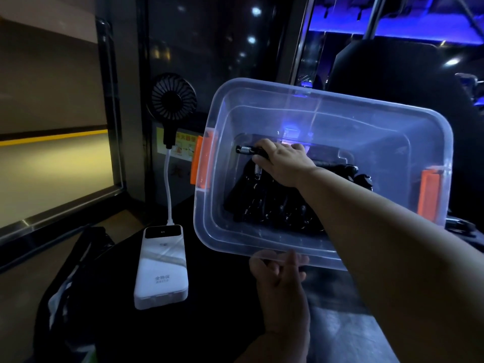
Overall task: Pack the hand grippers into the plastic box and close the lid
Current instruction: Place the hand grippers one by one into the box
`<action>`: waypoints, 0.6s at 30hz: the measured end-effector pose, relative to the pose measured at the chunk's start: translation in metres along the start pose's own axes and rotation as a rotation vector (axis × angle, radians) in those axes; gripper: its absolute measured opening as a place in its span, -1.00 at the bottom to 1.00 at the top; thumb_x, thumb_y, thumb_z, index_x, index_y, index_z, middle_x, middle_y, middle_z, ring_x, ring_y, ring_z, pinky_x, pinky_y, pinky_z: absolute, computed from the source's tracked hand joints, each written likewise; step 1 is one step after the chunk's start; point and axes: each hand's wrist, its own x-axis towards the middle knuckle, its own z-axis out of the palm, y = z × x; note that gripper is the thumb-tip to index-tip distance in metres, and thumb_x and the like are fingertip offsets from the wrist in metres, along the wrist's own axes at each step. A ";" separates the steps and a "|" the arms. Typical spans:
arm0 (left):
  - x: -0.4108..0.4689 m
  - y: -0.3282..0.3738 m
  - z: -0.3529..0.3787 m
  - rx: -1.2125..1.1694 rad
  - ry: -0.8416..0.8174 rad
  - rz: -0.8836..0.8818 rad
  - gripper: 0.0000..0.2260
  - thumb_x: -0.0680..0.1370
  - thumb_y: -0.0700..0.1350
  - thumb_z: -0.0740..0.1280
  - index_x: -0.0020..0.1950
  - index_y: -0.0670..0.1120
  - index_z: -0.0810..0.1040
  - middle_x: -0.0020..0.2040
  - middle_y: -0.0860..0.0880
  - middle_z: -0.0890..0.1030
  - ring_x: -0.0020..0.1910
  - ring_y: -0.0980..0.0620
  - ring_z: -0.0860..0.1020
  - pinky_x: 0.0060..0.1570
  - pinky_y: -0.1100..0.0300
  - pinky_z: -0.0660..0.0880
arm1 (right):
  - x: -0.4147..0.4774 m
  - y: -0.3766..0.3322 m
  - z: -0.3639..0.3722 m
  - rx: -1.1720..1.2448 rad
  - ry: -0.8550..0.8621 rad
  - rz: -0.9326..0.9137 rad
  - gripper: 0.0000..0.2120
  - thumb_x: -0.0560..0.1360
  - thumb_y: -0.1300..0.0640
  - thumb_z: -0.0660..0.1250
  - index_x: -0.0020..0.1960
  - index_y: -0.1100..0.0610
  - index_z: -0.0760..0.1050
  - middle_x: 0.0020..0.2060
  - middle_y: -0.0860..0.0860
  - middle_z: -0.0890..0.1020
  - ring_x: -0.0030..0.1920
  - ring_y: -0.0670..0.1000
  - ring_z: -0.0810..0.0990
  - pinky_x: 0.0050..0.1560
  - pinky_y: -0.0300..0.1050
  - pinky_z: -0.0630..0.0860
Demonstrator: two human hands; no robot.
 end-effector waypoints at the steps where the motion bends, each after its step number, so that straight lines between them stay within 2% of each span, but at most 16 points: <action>1: 0.000 0.000 0.000 0.004 0.000 0.002 -0.85 0.56 -0.23 0.29 -0.01 -0.08 0.32 -0.23 -0.02 0.67 -0.17 0.05 0.66 -0.21 0.24 0.47 | 0.001 0.000 0.001 -0.019 -0.004 0.020 -0.56 0.59 -0.25 -0.02 0.36 -0.06 0.26 0.29 0.03 0.50 0.31 0.08 0.43 0.30 0.11 0.16; 10: 0.001 -0.001 0.000 -0.011 0.017 -0.003 -0.86 0.57 -0.22 0.28 -0.06 -0.08 0.31 -0.17 -0.10 0.65 -0.17 0.00 0.65 -0.24 0.26 0.47 | -0.001 0.004 0.008 -0.086 0.002 0.074 -0.41 0.52 -0.38 -0.08 0.43 -0.11 0.22 0.41 -0.07 0.37 0.45 0.02 0.19 0.37 0.20 0.01; 18: -0.001 -0.001 0.000 0.007 0.009 0.020 -0.86 0.57 -0.22 0.28 -0.07 -0.07 0.32 -0.22 -0.07 0.65 -0.19 0.02 0.65 -0.24 0.24 0.47 | -0.006 0.001 0.008 -0.133 0.033 0.113 -0.39 0.50 -0.40 -0.08 0.41 -0.10 0.26 0.35 0.01 0.39 0.42 0.06 0.19 0.36 0.23 0.01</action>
